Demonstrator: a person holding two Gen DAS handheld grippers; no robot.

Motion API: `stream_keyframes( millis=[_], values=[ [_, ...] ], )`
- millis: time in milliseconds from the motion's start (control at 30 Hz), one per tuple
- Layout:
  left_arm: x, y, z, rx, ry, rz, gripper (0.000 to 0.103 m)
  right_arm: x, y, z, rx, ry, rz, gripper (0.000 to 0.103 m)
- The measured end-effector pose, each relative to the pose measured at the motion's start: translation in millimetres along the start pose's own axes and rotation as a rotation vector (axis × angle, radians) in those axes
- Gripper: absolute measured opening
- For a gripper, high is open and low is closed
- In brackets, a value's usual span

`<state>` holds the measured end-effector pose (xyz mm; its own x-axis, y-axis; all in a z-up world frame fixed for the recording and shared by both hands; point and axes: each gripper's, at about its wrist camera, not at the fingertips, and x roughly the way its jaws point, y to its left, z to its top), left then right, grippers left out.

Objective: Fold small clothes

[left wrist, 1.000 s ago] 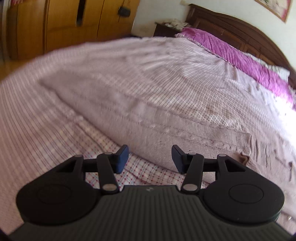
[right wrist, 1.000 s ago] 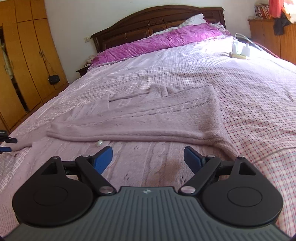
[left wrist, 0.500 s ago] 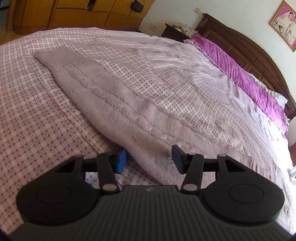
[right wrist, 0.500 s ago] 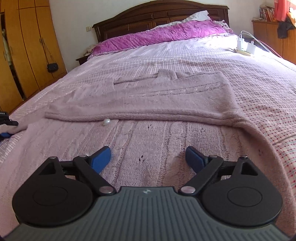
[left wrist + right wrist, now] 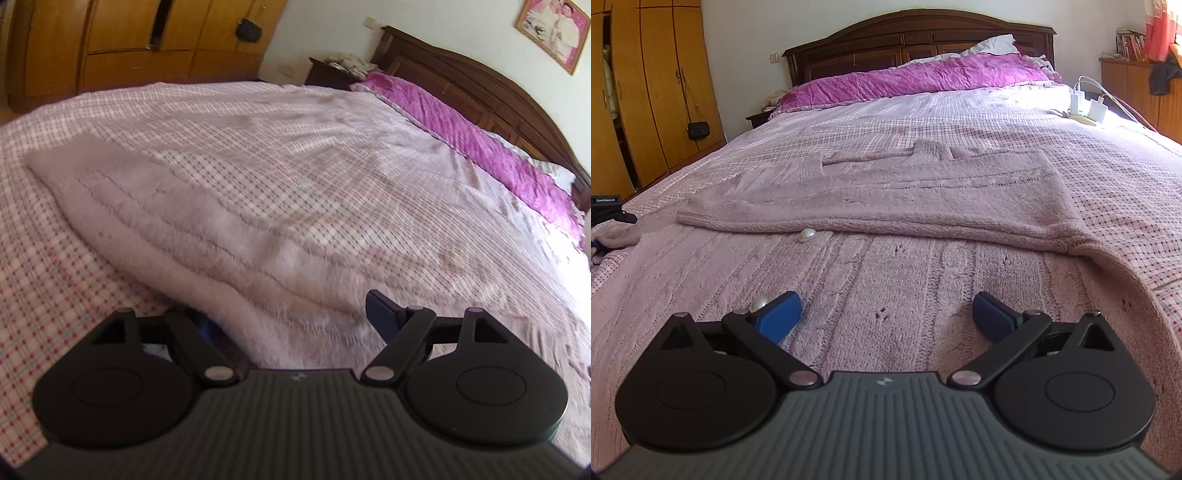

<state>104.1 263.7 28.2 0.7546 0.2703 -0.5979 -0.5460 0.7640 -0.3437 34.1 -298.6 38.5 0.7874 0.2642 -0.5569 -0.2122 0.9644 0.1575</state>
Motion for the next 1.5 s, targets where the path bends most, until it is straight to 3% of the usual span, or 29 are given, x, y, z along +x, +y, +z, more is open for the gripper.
stream_keyframes(
  millis=[67,167,233,333,633,867,1200,1367,1500],
  values=[
    [1,-6,2,0.019,-0.011,0.033,0.077,0,0,1,0.001,0.002,0.004,0.102],
    [1,-21,4,0.137,-0.024,0.120,0.055,-2,1,2,-0.008,0.009,0.007,0.102],
    [-3,-22,7,0.165,-0.032,0.112,0.019,-4,1,3,-0.008,0.014,0.010,0.102],
    [-19,-20,12,0.158,-0.084,0.061,0.010,-10,-3,6,0.026,0.021,0.030,0.102],
    [-86,-61,29,0.183,-0.248,-0.122,0.009,-29,-21,17,0.144,0.015,0.062,0.102],
    [-118,-125,23,0.230,-0.293,-0.266,0.009,-39,-31,19,0.160,0.001,0.050,0.102],
    [-123,-226,-26,0.317,-0.227,-0.420,0.009,-47,-44,14,0.188,-0.024,0.053,0.102],
    [-102,-260,-73,0.390,-0.128,-0.444,0.009,-48,-51,8,0.193,-0.022,0.052,0.102],
    [-73,-272,-106,0.421,0.006,-0.444,0.009,-46,-56,3,0.207,-0.019,0.054,0.102]
  ],
)
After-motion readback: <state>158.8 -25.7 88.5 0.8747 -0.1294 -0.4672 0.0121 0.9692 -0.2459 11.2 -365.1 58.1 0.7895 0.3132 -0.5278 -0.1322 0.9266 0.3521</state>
